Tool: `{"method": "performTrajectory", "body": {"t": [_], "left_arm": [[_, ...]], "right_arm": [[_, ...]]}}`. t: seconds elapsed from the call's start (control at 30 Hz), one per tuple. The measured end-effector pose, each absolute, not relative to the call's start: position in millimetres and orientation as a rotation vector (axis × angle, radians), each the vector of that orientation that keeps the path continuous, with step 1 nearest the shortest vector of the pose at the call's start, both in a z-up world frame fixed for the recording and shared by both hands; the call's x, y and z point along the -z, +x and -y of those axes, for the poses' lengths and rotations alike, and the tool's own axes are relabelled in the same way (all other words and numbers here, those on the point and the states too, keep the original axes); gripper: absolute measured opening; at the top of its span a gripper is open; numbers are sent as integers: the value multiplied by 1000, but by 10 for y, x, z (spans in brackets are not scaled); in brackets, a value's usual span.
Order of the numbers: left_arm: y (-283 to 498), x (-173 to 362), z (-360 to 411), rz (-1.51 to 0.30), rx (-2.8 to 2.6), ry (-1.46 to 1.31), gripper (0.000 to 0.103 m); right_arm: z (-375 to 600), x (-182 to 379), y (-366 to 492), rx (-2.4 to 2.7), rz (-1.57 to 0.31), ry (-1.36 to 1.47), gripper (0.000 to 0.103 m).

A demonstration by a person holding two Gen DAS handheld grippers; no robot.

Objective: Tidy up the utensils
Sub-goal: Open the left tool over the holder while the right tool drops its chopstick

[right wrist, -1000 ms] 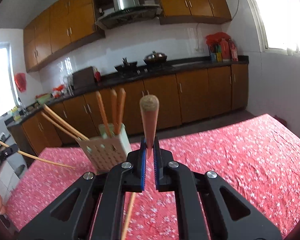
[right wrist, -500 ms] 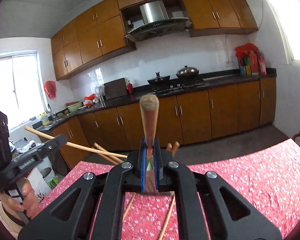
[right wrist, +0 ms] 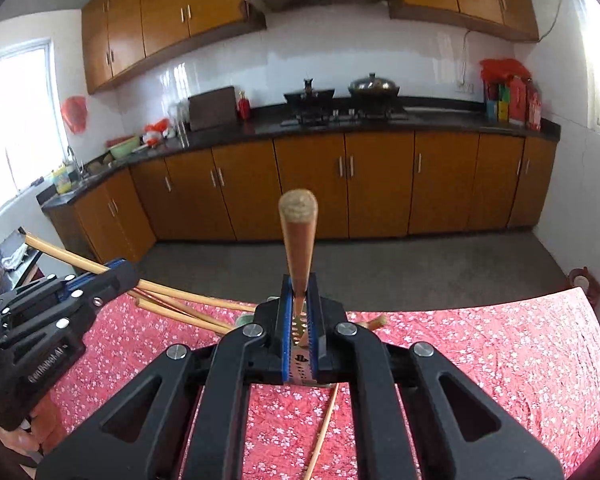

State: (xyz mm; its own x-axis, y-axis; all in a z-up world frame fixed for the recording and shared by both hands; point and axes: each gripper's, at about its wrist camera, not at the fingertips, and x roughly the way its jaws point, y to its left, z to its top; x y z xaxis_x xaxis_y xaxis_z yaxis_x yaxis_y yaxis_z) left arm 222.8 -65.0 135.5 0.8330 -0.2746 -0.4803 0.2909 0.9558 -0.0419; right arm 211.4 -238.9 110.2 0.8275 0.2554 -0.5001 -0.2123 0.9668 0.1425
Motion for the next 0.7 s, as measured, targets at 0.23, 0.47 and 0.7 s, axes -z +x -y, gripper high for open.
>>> {"method": "performTrajectory", "body": {"t": [0.23, 0.47, 0.7], "left_arm": [[2395, -1175, 638, -540, 279, 41, 8], [2415, -1177, 521, -533, 265, 4, 15], [2251, -1325, 368, -479, 253, -55, 20]], "right_arm": [[2298, -991, 2151, -230, -583, 48, 7], [2327, -1069, 2091, -216, -564, 65, 19], [2476, -1288, 1877, -191, -465, 105, 34]]}}
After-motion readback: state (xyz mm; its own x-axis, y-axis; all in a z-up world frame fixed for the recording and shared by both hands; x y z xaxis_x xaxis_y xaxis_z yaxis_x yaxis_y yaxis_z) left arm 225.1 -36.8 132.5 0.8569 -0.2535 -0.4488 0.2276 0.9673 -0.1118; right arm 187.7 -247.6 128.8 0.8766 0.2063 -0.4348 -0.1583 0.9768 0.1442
